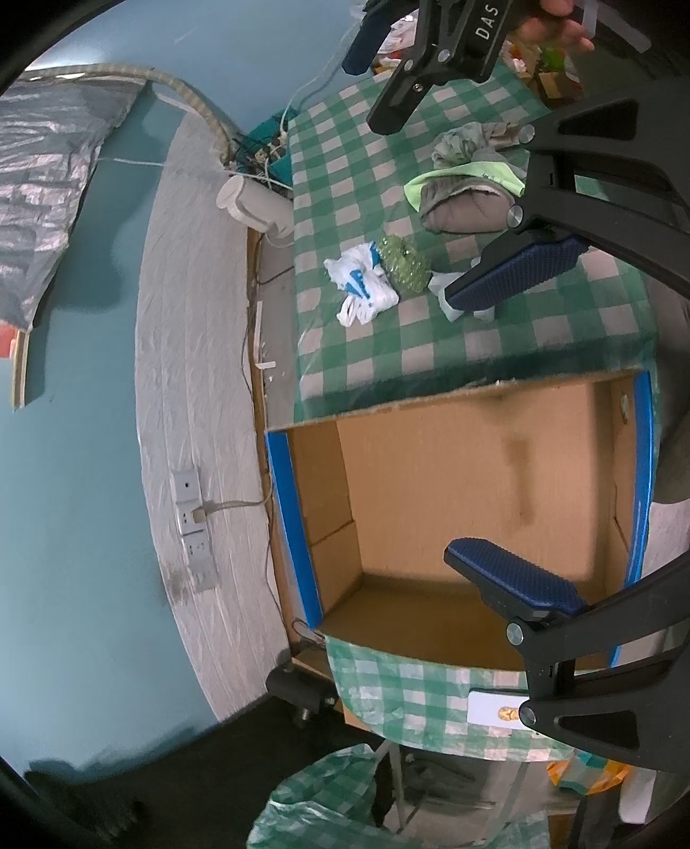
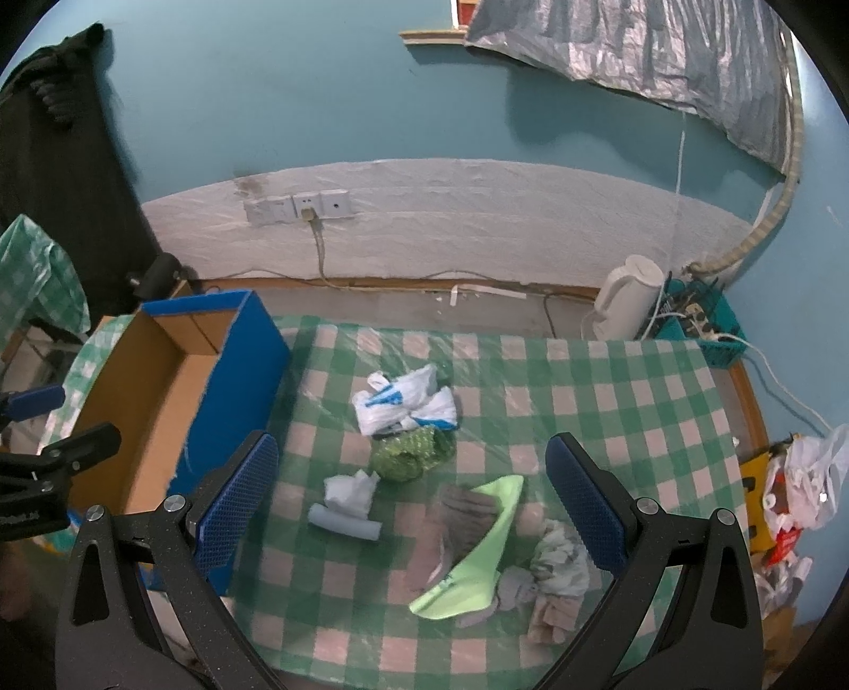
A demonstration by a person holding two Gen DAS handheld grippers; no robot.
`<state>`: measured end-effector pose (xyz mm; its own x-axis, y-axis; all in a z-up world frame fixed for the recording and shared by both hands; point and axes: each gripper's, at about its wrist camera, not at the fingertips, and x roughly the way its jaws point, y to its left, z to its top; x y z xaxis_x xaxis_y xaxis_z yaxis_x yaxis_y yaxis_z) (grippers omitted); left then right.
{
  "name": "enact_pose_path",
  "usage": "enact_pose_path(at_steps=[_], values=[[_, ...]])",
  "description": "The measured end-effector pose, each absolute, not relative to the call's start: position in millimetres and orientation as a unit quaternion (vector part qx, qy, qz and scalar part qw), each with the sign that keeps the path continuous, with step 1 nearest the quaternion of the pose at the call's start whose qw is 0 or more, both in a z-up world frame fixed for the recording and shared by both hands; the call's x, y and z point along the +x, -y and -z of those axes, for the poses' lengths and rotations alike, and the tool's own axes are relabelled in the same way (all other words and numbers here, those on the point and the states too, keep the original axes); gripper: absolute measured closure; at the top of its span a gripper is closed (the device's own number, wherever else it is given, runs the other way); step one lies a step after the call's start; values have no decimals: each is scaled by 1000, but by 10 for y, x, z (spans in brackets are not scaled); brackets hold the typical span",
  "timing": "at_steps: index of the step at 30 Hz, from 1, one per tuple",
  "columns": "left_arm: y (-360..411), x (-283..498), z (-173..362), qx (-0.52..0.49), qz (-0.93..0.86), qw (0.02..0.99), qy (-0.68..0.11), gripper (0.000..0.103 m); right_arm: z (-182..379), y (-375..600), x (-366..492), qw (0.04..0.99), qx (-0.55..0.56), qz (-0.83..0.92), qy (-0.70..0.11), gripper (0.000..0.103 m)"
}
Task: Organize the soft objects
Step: 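Reach both tools to the table, left to white tissue, right to wrapped bundle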
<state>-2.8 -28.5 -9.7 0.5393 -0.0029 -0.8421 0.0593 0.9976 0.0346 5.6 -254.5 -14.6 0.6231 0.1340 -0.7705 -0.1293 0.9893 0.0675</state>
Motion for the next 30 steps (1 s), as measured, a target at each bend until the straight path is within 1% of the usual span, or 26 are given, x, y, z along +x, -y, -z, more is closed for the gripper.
enact_pose_path(at_steps=[13,22,30], values=[[846,65,325,67,53,856,-510,14,390,3128,116,881,28,-11,-471,2],[1251,78,556,92,73,839,-532,14,577,3295,154,865,48,7,-500,2],[1404,245,851,88,67,820,-561,14,841,3504,170,845,58,30,-531,2]])
